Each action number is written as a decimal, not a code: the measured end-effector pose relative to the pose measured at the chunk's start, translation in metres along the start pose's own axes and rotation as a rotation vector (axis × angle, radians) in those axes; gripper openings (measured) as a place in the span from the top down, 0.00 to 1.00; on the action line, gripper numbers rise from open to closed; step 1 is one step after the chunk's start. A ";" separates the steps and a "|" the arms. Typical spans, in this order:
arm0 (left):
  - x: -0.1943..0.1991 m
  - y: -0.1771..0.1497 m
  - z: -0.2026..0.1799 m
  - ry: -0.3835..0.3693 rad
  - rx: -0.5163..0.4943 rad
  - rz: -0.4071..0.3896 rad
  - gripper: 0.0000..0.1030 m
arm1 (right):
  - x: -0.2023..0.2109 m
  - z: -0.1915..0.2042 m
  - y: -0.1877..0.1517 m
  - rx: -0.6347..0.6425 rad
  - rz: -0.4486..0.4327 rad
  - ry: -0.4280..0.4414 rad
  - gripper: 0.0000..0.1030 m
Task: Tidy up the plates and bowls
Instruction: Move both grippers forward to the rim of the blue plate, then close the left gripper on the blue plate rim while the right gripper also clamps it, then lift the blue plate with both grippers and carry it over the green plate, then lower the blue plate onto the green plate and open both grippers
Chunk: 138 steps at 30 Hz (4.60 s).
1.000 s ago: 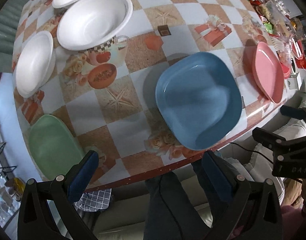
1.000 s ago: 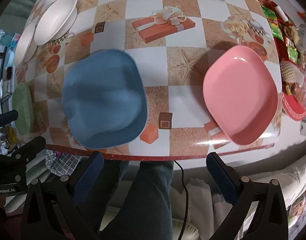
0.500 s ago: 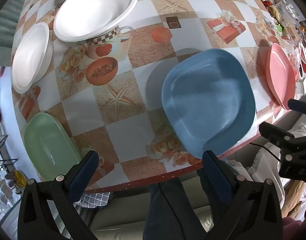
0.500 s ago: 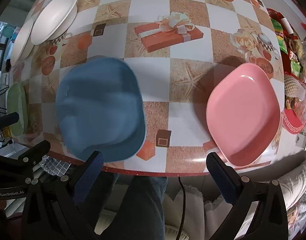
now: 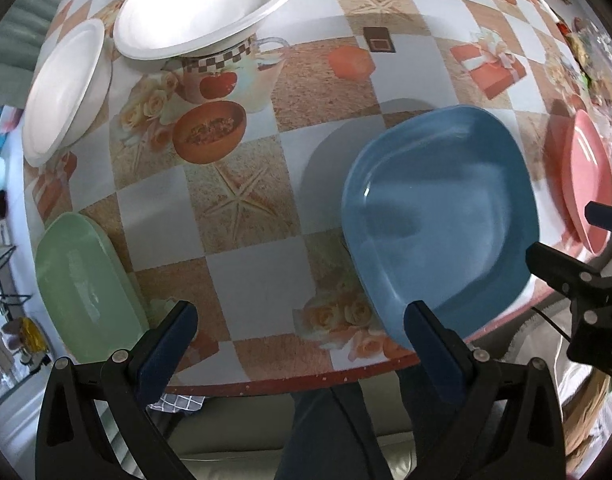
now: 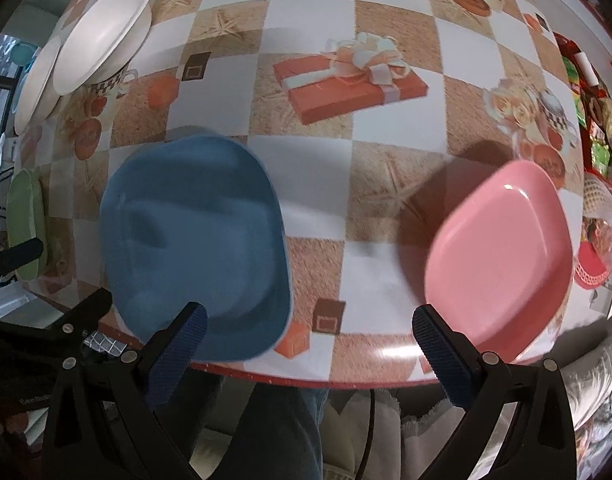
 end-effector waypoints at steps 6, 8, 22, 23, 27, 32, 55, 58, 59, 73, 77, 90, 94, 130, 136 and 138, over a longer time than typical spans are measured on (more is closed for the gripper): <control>-0.013 0.007 -0.003 0.022 0.042 -0.020 0.00 | -0.005 0.010 0.022 0.024 -0.015 -0.003 0.00; -0.019 0.010 -0.004 0.022 0.054 -0.026 0.00 | -0.008 0.015 0.028 0.040 -0.005 -0.010 0.00; -0.075 0.028 -0.012 0.020 0.081 -0.057 0.00 | -0.041 0.025 0.041 0.030 0.077 0.013 0.00; -0.077 0.030 -0.012 0.016 0.074 -0.063 0.00 | -0.041 0.026 0.043 0.039 0.072 -0.010 0.00; -0.087 0.033 -0.006 -0.035 0.080 -0.049 0.00 | -0.039 0.026 0.047 0.028 0.058 -0.008 0.00; -0.108 0.036 0.005 -0.084 0.122 -0.027 0.00 | -0.038 0.014 0.041 0.008 0.059 -0.003 0.00; -0.135 0.089 0.044 -0.097 0.012 -0.080 0.60 | -0.032 0.013 0.029 -0.114 0.044 0.158 0.79; -0.148 0.090 0.074 -0.087 0.021 -0.084 0.61 | -0.037 0.032 0.029 -0.099 0.047 0.167 0.79; -0.152 0.089 0.084 -0.079 0.025 -0.086 0.61 | -0.038 0.039 0.029 -0.089 0.046 0.166 0.79; -0.224 0.091 0.229 -0.043 0.064 -0.115 0.61 | -0.053 0.115 0.016 -0.002 0.088 0.165 0.78; -0.237 0.102 0.245 -0.050 0.056 -0.133 0.61 | -0.061 0.124 0.011 0.016 0.098 0.134 0.78; -0.221 0.094 0.210 -0.074 0.043 -0.160 0.61 | -0.061 0.108 0.038 -0.054 0.122 0.141 0.78; -0.197 0.084 0.189 -0.064 0.047 -0.193 0.61 | -0.049 0.111 0.040 -0.045 0.111 0.141 0.78; -0.130 0.007 0.332 0.032 0.378 -0.178 0.57 | -0.070 0.305 0.066 0.299 0.148 0.181 0.78; -0.123 0.007 0.339 0.106 0.378 -0.200 0.38 | -0.063 0.289 0.072 0.289 0.121 0.167 0.41; -0.123 0.006 0.344 0.091 0.394 -0.195 0.30 | -0.061 0.279 0.074 0.248 0.116 0.195 0.16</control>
Point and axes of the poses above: each gripper's, at about its wrist camera, not at the fingertips, and x roughly against the way its jaws point, z to its left, y to its top, the point moved 7 cm from there along -x, roughly the way its jaws point, and after that the axes turned 10 degrees about y, right-handed, at the moved point
